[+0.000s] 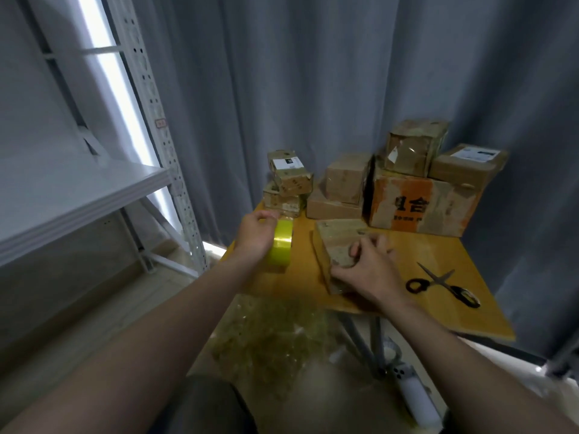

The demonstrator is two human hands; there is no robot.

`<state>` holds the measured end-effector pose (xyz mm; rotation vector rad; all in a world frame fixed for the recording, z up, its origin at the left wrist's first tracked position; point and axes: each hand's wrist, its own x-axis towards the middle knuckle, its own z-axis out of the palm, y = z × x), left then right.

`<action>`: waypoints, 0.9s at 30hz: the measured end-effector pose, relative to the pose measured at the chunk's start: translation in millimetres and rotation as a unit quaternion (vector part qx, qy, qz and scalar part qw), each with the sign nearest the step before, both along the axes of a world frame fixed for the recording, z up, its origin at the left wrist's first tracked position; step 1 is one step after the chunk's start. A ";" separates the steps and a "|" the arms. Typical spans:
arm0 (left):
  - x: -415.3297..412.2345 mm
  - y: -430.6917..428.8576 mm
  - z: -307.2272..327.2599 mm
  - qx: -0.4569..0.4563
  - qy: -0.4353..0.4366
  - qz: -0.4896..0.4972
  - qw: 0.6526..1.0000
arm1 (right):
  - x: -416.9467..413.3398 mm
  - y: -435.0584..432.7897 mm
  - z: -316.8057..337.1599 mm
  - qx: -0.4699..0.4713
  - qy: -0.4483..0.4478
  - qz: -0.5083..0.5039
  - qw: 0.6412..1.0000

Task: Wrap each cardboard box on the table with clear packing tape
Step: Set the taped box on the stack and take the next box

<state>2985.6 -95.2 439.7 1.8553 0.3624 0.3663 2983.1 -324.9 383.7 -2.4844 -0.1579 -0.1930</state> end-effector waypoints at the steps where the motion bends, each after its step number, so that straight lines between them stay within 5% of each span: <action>1: 13.9 5.1 4.7 -0.008 -0.010 0.008 1.000 | 10.5 3.0 1.8 0.041 -0.015 -0.003 0.999; 6: 90.7 39.5 40.8 -0.032 -0.029 0.047 0.998 | 69.5 23.2 42.6 0.198 -0.104 0.034 0.974; 12: 159.7 64.5 69.7 -0.115 -0.019 0.018 0.993 | 159.7 68.5 115.5 0.244 -0.140 0.073 0.957; 16: 199.3 68.4 70.7 -0.091 -0.028 0.022 0.995 | 223.7 108.9 144.9 0.193 -0.122 0.086 0.970; 22: 277.6 96.2 31.7 -0.089 -0.006 0.011 0.996 | 276.6 144.8 127.7 0.093 -0.032 0.090 0.991; 27: 284.7 101.0 28.0 -0.119 0.021 -0.003 0.993 | 290.1 132.1 96.2 0.261 -0.029 0.009 0.965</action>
